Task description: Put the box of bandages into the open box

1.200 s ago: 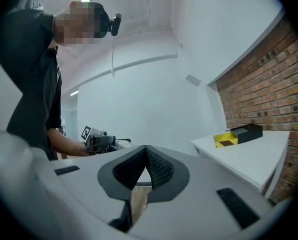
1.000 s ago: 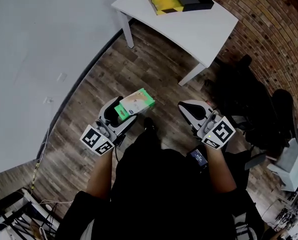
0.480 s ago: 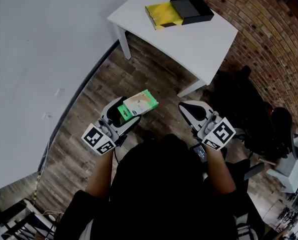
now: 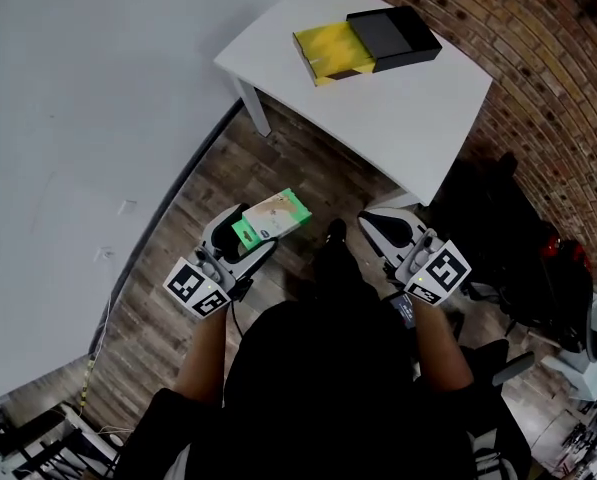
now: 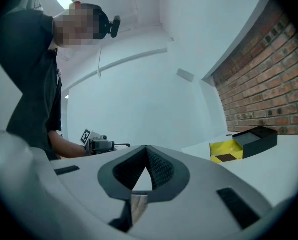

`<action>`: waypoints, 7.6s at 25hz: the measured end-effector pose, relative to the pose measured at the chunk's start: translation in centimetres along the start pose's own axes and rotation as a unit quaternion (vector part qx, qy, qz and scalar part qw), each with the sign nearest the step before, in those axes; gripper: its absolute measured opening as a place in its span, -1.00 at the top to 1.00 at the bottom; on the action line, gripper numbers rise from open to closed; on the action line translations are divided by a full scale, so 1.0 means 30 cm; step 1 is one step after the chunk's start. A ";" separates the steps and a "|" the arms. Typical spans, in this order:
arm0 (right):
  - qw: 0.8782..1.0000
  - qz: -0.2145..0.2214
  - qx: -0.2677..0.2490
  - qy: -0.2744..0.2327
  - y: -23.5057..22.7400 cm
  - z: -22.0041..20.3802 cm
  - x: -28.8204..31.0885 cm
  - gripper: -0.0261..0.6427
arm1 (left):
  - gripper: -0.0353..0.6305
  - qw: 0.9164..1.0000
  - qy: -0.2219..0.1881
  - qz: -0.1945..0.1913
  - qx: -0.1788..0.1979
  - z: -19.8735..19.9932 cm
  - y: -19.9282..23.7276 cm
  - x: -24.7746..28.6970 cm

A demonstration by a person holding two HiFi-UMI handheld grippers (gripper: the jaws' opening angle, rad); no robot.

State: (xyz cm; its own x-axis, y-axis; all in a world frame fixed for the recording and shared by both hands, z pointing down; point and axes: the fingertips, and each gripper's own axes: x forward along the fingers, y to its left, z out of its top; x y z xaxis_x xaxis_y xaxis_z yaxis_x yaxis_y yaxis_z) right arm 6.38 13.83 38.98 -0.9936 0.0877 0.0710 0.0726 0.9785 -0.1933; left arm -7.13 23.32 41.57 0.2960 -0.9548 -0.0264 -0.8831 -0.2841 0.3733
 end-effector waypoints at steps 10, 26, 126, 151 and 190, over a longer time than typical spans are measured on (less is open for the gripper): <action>0.999 0.037 -0.005 0.002 -0.370 0.131 0.114 0.90 | -0.16 1.000 -0.003 0.028 0.001 0.136 0.203 0.326; 0.999 0.023 0.022 -0.021 -0.777 0.136 0.123 0.90 | -0.16 0.999 0.040 -0.008 -0.001 0.159 0.386 0.771; 0.967 -0.241 0.077 0.030 -1.439 0.076 0.403 0.90 | -0.16 0.877 0.373 -0.199 0.227 -0.266 1.102 1.594; 0.972 -0.215 0.085 0.036 -1.448 0.049 0.464 0.90 | -0.16 0.759 0.549 -0.182 0.299 -0.449 1.188 1.531; 0.974 -0.212 0.074 0.026 -1.456 0.072 0.460 0.91 | -0.16 0.798 0.517 -0.192 0.245 -0.321 1.172 1.560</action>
State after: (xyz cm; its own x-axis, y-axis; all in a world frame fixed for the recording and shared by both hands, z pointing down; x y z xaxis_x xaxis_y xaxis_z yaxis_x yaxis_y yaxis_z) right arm -10.68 -28.11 46.29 -0.9254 -0.3056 0.2240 -0.3609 0.8911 -0.2752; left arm -20.83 -30.50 62.38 0.4962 -0.2801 0.8218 -0.6168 -0.7799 0.1066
